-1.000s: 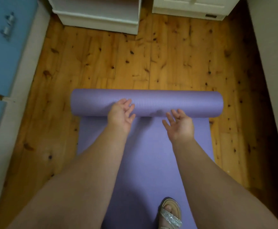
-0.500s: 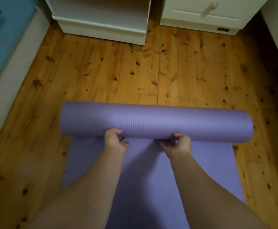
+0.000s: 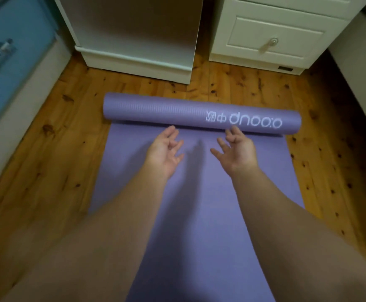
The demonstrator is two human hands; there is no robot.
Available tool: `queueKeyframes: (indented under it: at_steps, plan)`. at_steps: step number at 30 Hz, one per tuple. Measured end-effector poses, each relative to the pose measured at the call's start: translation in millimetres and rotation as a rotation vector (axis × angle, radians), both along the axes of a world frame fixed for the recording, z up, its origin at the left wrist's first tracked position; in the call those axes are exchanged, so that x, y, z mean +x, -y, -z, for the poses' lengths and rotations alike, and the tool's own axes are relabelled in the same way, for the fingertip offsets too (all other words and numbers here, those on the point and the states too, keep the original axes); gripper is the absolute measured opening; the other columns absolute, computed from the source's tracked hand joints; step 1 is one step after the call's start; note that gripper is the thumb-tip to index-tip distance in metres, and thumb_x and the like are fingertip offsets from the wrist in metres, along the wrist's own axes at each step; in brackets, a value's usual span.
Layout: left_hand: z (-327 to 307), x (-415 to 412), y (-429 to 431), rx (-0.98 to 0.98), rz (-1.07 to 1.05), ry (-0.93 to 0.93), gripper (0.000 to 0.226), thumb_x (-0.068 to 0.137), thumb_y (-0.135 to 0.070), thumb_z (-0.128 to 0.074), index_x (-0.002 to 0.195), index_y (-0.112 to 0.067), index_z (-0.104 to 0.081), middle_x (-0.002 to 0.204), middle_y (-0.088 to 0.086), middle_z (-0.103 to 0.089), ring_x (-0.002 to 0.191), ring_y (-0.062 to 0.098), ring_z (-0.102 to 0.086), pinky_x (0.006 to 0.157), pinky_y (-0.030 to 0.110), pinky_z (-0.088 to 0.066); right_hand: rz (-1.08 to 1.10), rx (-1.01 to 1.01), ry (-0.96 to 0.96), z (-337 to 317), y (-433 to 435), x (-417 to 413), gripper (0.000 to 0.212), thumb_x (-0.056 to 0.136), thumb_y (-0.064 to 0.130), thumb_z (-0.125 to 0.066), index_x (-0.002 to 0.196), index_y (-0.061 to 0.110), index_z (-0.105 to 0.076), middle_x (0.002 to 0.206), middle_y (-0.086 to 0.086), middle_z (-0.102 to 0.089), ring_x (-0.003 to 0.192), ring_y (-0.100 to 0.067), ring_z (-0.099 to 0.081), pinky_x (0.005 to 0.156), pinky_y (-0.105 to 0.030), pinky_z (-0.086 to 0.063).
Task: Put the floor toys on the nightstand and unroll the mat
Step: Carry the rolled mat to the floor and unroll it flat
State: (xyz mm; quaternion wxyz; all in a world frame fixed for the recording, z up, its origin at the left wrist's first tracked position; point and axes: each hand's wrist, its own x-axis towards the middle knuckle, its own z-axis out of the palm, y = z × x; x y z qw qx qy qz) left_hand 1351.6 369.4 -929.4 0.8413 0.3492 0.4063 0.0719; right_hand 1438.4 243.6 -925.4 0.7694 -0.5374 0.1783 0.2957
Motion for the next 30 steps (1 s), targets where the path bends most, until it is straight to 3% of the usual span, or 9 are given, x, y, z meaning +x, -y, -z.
queueKeyframes:
  at_steps: [5, 9, 13, 25, 30]
  plan:
    - [14.9, -7.8, 6.0, -0.035, -0.045, -0.053, 0.059, 0.090, 0.005, -0.021, 0.146, -0.014, -0.024, 0.153, 0.005, -0.030, 0.140, 0.025, -0.031, 0.113, 0.046, -0.018, 0.039, -0.055, -0.083, 20.2, 10.7, -17.0, 0.057, 0.093, -0.003, -0.029, 0.147, 0.012, -0.021, 0.155, -0.009, -0.023, 0.139, -0.030, -0.030, 0.109, -0.055, -0.028]
    - [24.9, -10.9, 10.9, -0.083, -0.070, -0.082, 0.054, 0.095, -0.002, -0.025, 0.147, -0.012, -0.019, 0.151, 0.009, -0.033, 0.138, 0.027, -0.034, 0.113, 0.046, -0.018, 0.098, -0.103, -0.184, 37.1, 16.9, -24.2, 0.043, 0.094, 0.003, -0.030, 0.136, -0.005, -0.036, 0.149, -0.017, -0.031, 0.133, -0.031, -0.038, 0.102, -0.051, -0.034]
    - [26.1, -28.7, 12.8, -0.095, -0.085, -0.152, 0.053, 0.095, -0.004, -0.026, 0.147, -0.014, -0.021, 0.150, 0.009, -0.035, 0.137, 0.026, -0.035, 0.112, 0.045, -0.021, 0.079, -0.168, -0.203, 44.1, 25.6, -30.6, 0.041, 0.096, 0.005, -0.030, 0.135, -0.003, -0.039, 0.149, -0.015, -0.033, 0.133, -0.033, -0.038, 0.104, -0.052, -0.031]
    - [-91.5, -67.1, -29.5, -0.162, -0.015, -0.128, 0.047, 0.097, -0.010, -0.028, 0.144, -0.011, -0.028, 0.149, 0.010, -0.037, 0.137, 0.027, -0.036, 0.112, 0.044, -0.020, 0.144, -0.279, -0.270, -82.5, 0.4, -61.3, 0.048, 0.099, 0.015, -0.034, 0.144, 0.003, -0.025, 0.153, -0.019, -0.023, 0.138, -0.039, -0.028, 0.104, -0.056, -0.030]
    - [-98.8, -59.9, -45.1, -0.177, -0.077, -0.162, 0.042, 0.098, -0.012, -0.027, 0.140, -0.007, -0.033, 0.148, 0.011, -0.038, 0.136, 0.028, -0.037, 0.112, 0.045, -0.021, 0.191, -0.247, -0.328, -97.4, -12.3, -43.0, 0.051, 0.100, 0.017, -0.032, 0.147, 0.005, -0.017, 0.155, -0.019, -0.018, 0.140, -0.037, -0.025, 0.108, -0.055, -0.027]
